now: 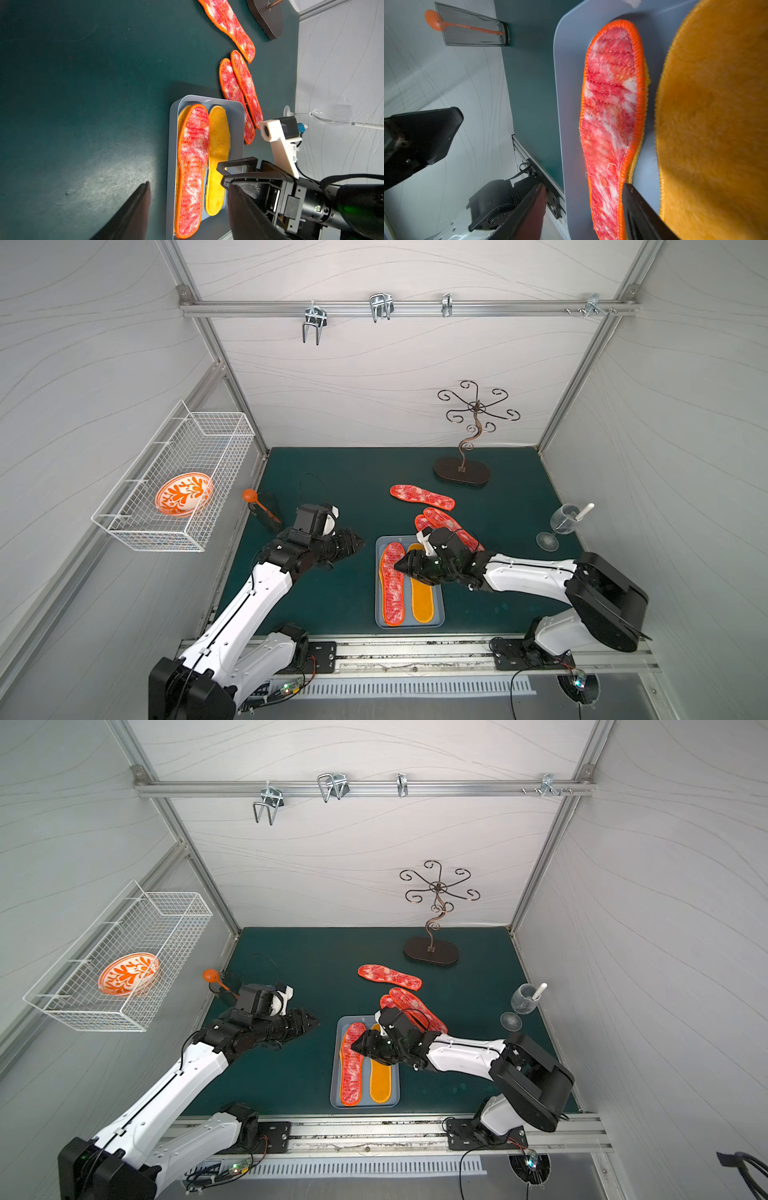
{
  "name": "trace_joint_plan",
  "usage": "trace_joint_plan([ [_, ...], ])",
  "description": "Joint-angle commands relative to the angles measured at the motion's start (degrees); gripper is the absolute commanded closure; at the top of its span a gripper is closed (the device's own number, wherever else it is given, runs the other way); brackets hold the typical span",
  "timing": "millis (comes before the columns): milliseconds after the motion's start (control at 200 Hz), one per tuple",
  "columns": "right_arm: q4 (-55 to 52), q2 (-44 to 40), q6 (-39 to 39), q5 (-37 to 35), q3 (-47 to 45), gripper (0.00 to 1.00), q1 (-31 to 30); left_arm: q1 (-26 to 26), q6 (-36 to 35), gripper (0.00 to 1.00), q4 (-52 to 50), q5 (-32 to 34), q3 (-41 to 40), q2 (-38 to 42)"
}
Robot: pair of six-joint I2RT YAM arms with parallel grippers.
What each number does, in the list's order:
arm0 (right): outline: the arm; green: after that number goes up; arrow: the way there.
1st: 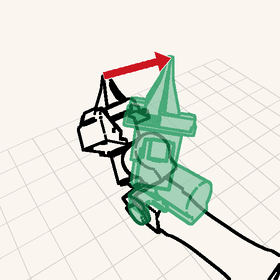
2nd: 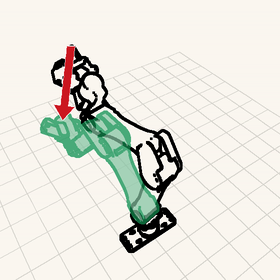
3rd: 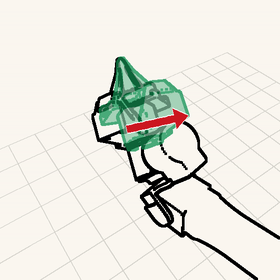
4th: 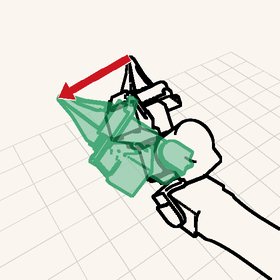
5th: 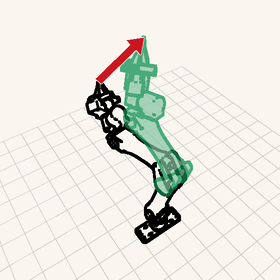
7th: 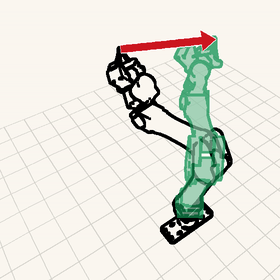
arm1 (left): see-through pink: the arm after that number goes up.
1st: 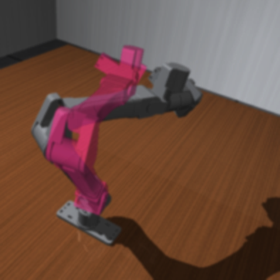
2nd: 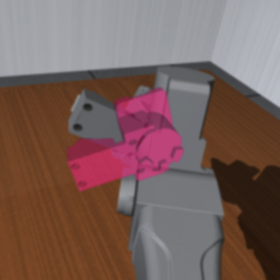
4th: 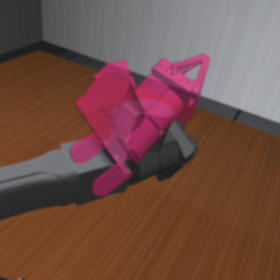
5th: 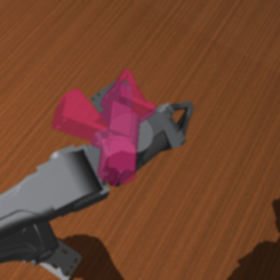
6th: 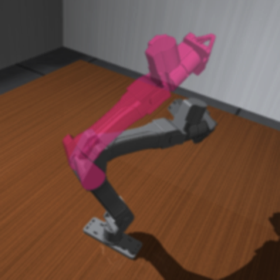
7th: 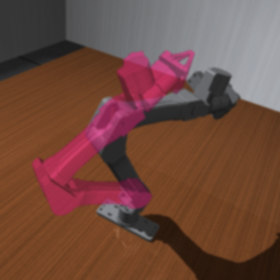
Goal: Put the insoles into the storage box
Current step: Place the insole in the storage box.
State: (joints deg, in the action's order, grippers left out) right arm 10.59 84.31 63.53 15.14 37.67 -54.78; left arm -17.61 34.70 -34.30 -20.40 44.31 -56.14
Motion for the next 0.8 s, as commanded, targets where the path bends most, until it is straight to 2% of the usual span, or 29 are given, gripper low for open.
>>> trace_joint_plan([
  [0, -3.8, 0.3, -1.6, -1.0, 0.7, 0.36, 0.2, 0.3, -0.9, 0.35, 2.8, -0.8, 1.4, -0.5],
  [340, -2.0, 5.4, -5.7, 0.6, 4.1, 0.36, 3.7, 0.4, -1.3, 0.35, 2.4, -0.6, 1.1, -0.2],
  [790, -2.1, 11.6, -8.4, 1.9, 9.1, 0.36, 4.8, 0.4, -1.7, 0.35, 2.4, -0.9, 1.1, -0.7],
])
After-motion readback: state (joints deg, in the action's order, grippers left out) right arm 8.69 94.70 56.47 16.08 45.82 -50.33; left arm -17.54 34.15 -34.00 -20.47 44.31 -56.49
